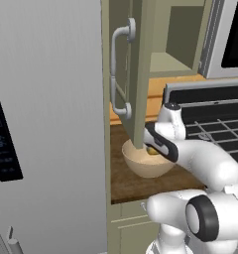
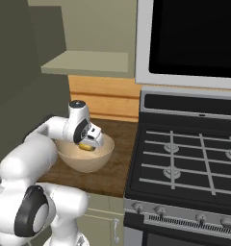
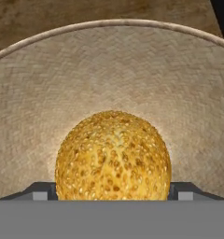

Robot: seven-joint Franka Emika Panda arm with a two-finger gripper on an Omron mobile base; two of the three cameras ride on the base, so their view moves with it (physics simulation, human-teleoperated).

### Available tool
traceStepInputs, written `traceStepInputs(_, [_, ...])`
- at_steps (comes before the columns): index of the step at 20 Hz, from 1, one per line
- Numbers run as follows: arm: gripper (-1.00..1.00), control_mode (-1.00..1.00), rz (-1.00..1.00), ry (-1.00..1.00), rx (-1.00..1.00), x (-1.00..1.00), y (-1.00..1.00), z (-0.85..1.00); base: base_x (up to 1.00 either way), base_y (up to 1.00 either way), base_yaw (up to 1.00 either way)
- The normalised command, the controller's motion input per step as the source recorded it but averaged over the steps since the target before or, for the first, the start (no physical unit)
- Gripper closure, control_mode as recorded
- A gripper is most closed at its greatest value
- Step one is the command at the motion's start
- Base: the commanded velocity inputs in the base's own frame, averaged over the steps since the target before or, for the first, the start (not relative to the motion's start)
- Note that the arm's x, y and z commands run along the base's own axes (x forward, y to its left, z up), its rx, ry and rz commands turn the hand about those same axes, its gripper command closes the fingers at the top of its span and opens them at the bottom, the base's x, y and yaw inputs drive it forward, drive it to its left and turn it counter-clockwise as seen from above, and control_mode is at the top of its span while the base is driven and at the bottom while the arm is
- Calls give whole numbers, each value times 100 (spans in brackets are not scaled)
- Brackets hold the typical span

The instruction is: Open the cabinet, pick up the bread from the cabinet and place it in the basket. Then move the basket to the dining counter.

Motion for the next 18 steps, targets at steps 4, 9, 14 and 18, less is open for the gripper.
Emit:
traceStepInputs(4, [100, -100, 0, 1, 0, 9, 21, -35, 0, 0, 0])
traceStepInputs(9, [100, -100, 0, 0, 0, 16, 3, -34, 0, 0, 0])
traceStepInputs(14, [100, -100, 0, 0, 0, 22, 0, -22, 0, 0, 0])
traceStepInputs(18, [-100, -100, 0, 0, 0, 9, 0, -3, 0, 0, 0])
